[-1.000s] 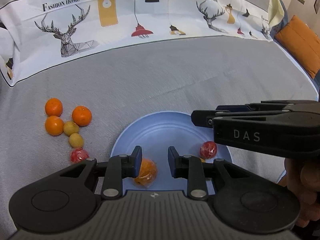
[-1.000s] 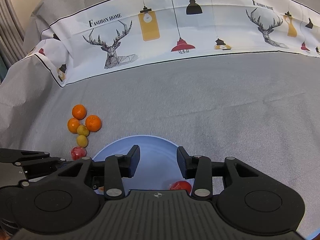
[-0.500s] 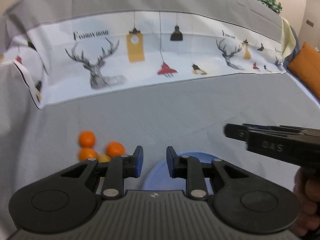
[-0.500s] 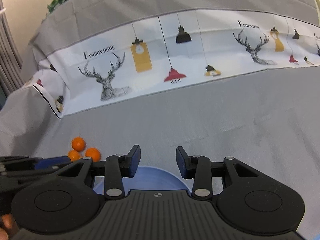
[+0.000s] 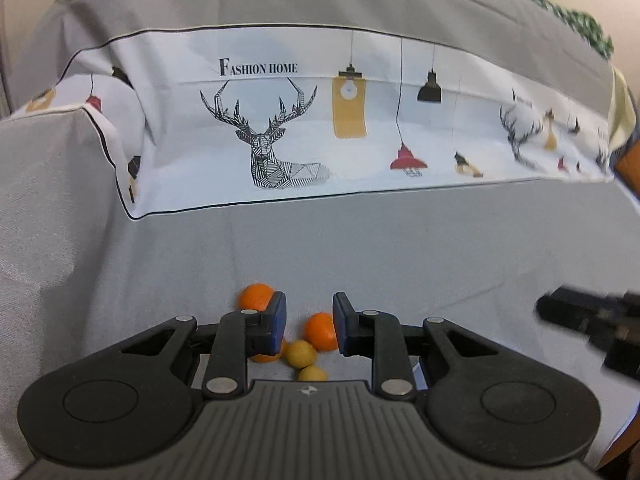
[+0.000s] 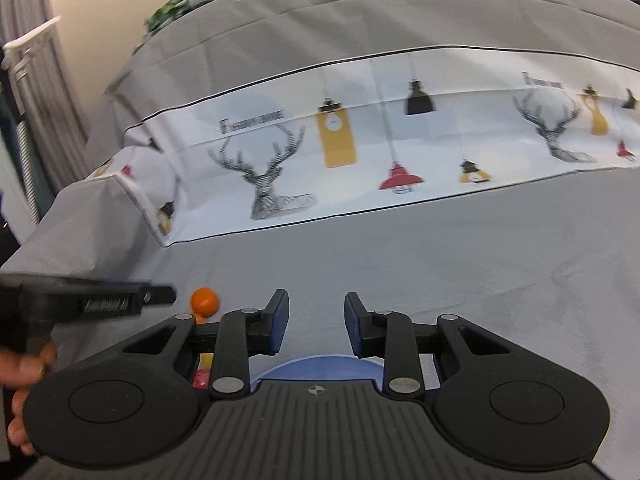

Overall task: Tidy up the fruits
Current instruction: 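Move both open tools back toward the fruit cluster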

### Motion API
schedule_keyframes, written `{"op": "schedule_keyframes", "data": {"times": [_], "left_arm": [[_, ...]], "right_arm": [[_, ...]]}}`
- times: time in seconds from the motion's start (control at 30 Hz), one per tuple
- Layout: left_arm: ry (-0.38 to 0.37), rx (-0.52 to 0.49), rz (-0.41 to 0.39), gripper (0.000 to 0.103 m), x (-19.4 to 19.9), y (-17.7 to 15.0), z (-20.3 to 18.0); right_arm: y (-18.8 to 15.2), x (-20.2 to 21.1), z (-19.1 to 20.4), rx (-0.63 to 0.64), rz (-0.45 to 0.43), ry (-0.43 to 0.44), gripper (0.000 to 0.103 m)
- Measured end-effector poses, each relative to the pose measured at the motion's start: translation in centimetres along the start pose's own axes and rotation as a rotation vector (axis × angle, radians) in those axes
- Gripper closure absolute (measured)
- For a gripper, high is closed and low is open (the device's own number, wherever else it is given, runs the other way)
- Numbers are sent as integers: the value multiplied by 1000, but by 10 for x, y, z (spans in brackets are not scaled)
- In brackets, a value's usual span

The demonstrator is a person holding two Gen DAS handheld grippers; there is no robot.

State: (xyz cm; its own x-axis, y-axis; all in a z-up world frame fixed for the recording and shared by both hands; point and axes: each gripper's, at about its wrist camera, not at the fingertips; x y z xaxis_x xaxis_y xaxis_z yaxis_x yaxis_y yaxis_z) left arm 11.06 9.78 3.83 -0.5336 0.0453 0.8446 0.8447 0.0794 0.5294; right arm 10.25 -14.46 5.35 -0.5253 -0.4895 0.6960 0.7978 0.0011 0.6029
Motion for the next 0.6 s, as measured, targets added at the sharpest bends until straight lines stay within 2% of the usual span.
{"op": "schedule_keyframes", "data": {"times": [0.17,0.33,0.6], "left_arm": [[1,68,71,75,-14,2,13],[-18,163,117,75,-22,1,34],[-38,308,182,75,-33,-2,65]], "right_arm": [[-1,-11,23,86,12,26,71],[0,-19,36,107,29,53,71],[-4,-40,59,170,115,120,71]]}}
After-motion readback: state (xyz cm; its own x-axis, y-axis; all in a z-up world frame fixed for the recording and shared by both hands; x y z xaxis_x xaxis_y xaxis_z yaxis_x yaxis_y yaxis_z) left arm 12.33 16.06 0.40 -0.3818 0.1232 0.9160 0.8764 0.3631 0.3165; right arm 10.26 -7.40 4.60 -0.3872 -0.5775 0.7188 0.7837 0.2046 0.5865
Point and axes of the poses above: each gripper's, at about its wrist camera, not at the fingertips, and x roughly against the way its jaws point, z to its left, y to its top, and after that the axes turned 12 degrees about z, right-handed
